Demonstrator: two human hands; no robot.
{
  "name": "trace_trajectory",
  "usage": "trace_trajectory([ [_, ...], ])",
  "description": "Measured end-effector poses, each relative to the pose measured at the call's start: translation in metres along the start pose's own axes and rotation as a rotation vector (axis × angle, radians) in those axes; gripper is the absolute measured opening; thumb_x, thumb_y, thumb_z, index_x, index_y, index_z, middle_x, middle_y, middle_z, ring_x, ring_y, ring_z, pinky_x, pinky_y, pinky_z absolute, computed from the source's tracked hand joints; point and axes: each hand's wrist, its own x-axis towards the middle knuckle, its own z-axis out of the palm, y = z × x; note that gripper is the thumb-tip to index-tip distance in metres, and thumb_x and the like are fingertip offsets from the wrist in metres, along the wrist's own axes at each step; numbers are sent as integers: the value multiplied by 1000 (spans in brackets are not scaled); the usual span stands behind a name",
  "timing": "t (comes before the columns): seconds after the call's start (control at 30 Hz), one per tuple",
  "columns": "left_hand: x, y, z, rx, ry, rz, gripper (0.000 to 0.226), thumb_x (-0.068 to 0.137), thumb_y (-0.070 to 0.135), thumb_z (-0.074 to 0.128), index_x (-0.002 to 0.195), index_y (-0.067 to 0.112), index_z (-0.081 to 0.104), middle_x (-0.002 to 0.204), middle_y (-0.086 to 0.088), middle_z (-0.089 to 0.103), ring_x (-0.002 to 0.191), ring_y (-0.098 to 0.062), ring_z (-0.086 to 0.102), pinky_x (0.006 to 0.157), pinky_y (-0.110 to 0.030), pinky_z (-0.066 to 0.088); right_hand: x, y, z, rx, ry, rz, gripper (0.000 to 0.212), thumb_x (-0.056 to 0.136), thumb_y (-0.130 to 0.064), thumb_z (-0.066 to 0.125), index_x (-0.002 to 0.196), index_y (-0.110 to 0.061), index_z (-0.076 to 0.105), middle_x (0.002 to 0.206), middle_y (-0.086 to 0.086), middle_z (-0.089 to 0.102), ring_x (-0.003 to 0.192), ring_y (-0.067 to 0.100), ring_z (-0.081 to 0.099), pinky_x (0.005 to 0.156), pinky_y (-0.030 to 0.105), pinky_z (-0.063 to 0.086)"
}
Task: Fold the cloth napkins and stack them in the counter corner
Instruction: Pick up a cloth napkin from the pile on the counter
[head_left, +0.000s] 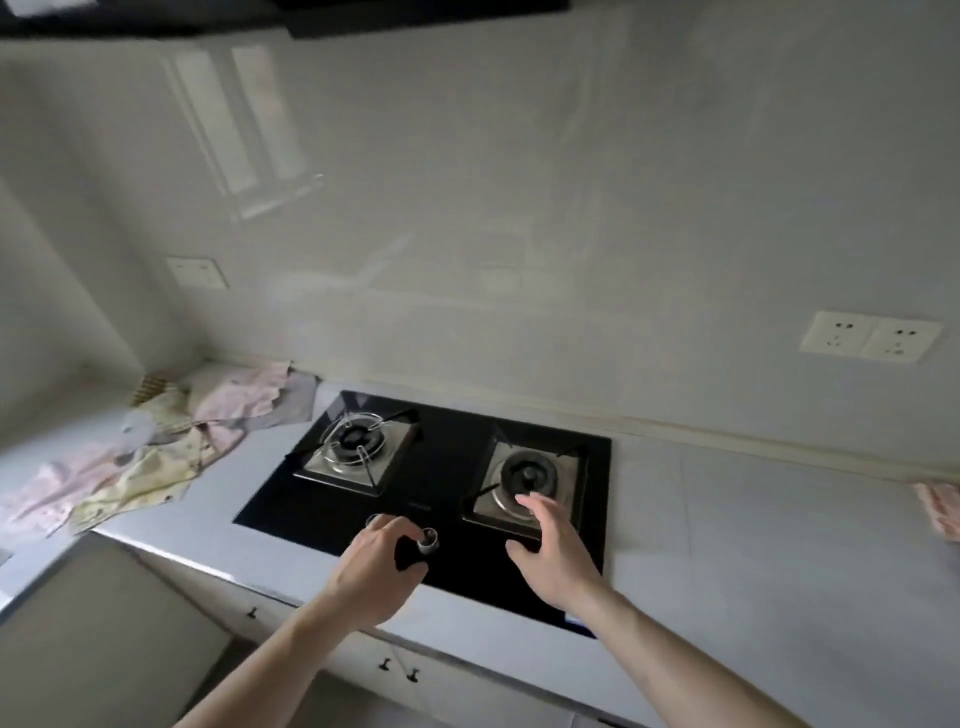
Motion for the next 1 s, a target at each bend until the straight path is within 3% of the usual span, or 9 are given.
trace_trajectory([
  [0.1, -32, -55, -27, -22, 56, -82, 34, 94, 37, 67, 127, 36, 57, 136, 12, 47, 123, -13, 51, 101, -24, 42, -8, -51, 44, 6, -84, -65, 62, 96, -31, 65, 152, -27, 40, 162, -10, 29, 149, 4, 26, 117, 18, 19],
  [0.23, -67, -114, -58, -79, 155, -160, 32, 93, 34, 67, 122, 38, 57, 135, 10, 50, 119, -12, 54, 102, -28, 45, -12, -107, 92, -23, -208, -135, 62, 96, -33, 63, 153, -31, 38, 162, -14, 27, 148, 4, 29, 115, 19, 23],
  [0.37, -90, -168, -80, -132, 235, -240, 31, 92, 32, 67, 121, 37, 58, 131, 14, 49, 113, -8, 55, 96, -25, 43, 5, -154, 134, -36, -304, -189, 63, 94, -37, 62, 152, -36, 37, 161, -16, 27, 145, 2, 31, 123, 37, 29],
  [0.47, -101, -214, -93, -148, 264, -299, 31, 90, 33, 68, 118, 42, 58, 131, 16, 50, 122, -11, 53, 103, -28, 43, 24, -187, 170, -34, -351, -226, 63, 94, -36, 62, 151, -35, 38, 158, -20, 28, 144, 0, 30, 123, 36, 30],
  [0.57, -102, -261, -112, -158, 283, -350, 32, 89, 35, 68, 116, 46, 55, 128, 20, 47, 121, -9, 52, 99, -24, 41, 47, -218, 213, -11, -401, -251, 63, 92, -35, 62, 151, -35, 39, 159, -17, 29, 147, 4, 30, 123, 38, 30],
  [0.7, -95, -321, -141, -181, 313, -423, 31, 88, 35, 69, 114, 46, 54, 127, 19, 49, 116, -8, 54, 91, -23, 41, 78, -253, 269, -17, -475, -243, 64, 93, -33, 63, 152, -33, 38, 161, -13, 27, 147, 5, 30, 123, 36, 30],
  [1.0, -70, -440, -203, -204, 359, -509, 30, 89, 31, 71, 113, 43, 57, 125, 18, 51, 117, -8, 55, 96, -27, 43, 153, -329, 368, -40, -547, -281, 58, 96, -27, 62, 149, -27, 40, 154, -12, 35, 133, 1, 36, 112, 21, 30],
])
